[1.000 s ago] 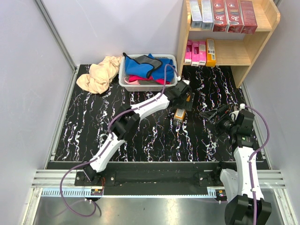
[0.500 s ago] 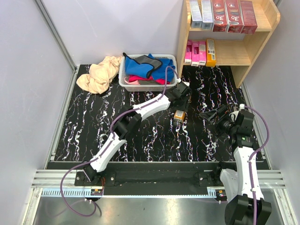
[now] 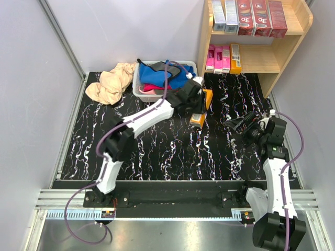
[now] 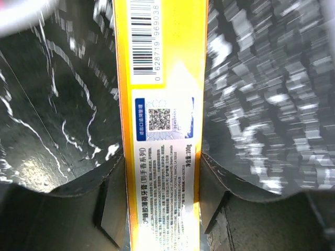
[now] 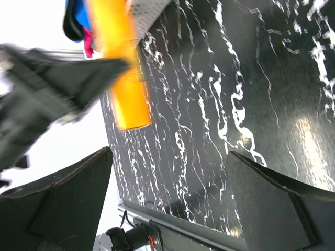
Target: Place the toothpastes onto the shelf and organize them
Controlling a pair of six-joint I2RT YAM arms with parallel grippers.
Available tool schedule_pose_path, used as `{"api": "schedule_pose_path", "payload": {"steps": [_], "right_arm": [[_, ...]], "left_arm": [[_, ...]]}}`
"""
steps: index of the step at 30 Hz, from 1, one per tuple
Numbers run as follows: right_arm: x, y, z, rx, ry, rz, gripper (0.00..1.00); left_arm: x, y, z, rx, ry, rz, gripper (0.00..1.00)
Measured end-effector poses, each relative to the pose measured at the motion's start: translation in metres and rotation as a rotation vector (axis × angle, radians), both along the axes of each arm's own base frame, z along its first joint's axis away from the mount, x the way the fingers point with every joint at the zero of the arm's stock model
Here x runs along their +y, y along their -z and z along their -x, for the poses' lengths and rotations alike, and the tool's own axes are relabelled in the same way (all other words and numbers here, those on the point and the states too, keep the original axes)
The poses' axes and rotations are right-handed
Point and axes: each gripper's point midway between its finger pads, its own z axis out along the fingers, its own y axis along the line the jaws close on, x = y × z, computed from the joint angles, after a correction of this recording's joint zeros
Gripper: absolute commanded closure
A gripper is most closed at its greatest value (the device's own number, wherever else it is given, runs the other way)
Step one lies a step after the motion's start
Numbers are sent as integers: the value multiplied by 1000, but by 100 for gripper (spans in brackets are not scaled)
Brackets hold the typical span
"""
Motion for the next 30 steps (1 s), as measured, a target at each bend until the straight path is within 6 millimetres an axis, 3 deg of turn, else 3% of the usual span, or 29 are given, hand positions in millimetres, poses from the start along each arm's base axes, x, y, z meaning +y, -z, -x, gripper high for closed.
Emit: {"api": "schedule_pose_path", "payload": {"steps": [4, 7, 10, 13, 18, 21, 24, 30], "right_arm": [[-2, -13, -7, -25, -2, 13, 0], [-4, -19, -13, -32, -1, 22, 0], [-1, -27, -21, -38, -16, 34, 0], [11, -32, -29, -45, -50, 54, 0], [55, -34, -34, -52, -161, 96, 0], [89, -32, -32, -55, -241, 122, 0], [123, -27, -28, -57, -312, 166, 0], [196, -16, -5, -88, -464, 290, 0]], "left_arm": [[12, -60, 3, -53, -17, 135, 50], [28, -88, 12, -51, -36, 238, 50], [55, -96, 13, -29, -93, 334, 50], [87, -82, 15, 27, -178, 389, 50], [143, -51, 14, 116, -355, 500, 50], [165, -45, 16, 139, -429, 556, 50], [181, -51, 19, 136, -476, 609, 50], [200, -87, 15, 76, -504, 729, 50]]}}
